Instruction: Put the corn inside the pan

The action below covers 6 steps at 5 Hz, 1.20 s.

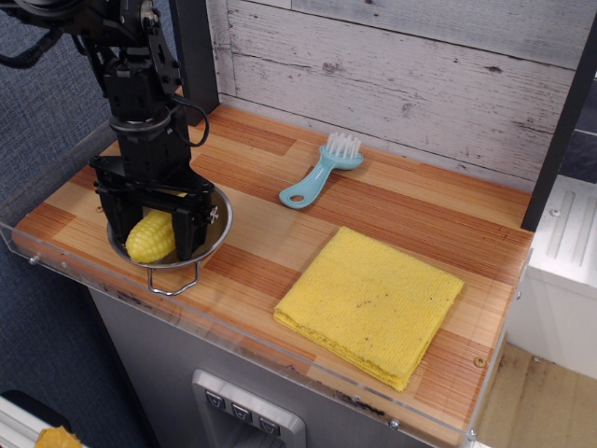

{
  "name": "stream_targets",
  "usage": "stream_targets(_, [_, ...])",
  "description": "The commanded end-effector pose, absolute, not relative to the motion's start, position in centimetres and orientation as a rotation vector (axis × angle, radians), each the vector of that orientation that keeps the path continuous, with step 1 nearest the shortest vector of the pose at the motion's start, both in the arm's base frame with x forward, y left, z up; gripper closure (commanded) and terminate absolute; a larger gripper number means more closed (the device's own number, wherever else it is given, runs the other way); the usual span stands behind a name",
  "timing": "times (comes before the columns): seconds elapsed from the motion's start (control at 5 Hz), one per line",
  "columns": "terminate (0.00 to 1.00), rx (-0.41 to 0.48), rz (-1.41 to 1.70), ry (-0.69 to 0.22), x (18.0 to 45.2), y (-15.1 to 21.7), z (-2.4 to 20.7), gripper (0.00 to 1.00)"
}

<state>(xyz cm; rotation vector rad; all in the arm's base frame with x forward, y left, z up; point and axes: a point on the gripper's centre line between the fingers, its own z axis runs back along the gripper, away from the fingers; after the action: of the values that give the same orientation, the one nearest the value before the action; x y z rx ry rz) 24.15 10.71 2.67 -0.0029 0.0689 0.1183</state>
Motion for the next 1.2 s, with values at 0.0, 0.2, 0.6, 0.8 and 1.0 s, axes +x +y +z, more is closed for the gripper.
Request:
stream_targets(0.0, [0.0, 0.089, 0.039, -0.073, 25.6, 8.5, 10.2, 0.0])
stream_targets(0.2, [0.0, 0.103, 0.027, -0.172, 25.4, 7.4, 14.7, 0.0])
stream_targets(0.6, [0.0, 0.06, 0.027, -0.151, 26.6, 5.9, 15.2, 0.0])
stream_targets(0.8, [0.0, 0.034, 0.024, -0.155, 26.7, 5.6, 14.8, 0.0])
stream_targets(1.0, [0.0, 0.027, 0.03, -0.136, 26.5, 5.6, 14.6, 0.0])
